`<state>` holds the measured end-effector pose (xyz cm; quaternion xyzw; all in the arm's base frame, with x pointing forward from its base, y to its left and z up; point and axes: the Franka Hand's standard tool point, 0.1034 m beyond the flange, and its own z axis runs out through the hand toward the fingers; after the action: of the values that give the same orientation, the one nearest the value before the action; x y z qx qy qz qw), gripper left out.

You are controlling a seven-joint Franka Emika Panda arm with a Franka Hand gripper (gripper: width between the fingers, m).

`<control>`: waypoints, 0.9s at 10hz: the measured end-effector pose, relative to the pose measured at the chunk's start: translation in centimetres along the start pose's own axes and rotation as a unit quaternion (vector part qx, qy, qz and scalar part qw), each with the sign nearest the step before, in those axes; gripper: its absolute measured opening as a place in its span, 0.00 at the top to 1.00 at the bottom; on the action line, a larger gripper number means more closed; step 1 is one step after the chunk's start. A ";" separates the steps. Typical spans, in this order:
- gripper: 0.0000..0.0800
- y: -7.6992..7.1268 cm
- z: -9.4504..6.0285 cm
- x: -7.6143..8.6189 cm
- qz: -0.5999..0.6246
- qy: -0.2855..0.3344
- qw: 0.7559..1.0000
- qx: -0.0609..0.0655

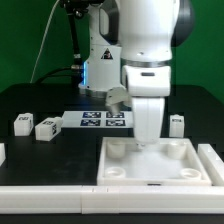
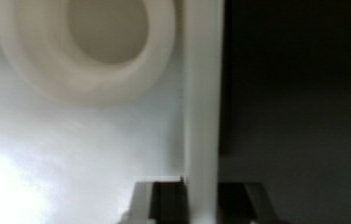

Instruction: Assemble one leg

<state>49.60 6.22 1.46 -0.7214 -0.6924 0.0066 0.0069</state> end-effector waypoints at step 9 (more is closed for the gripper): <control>0.92 0.6 0.1 0.3 -0.004 -0.005 1.000 0.012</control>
Offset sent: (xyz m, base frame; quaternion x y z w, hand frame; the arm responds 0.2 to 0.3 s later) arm 0.0000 0.0000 0.0000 0.0000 0.0000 0.0000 1.0000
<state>50.21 6.45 1.38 -0.7188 -0.6949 0.0184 0.0120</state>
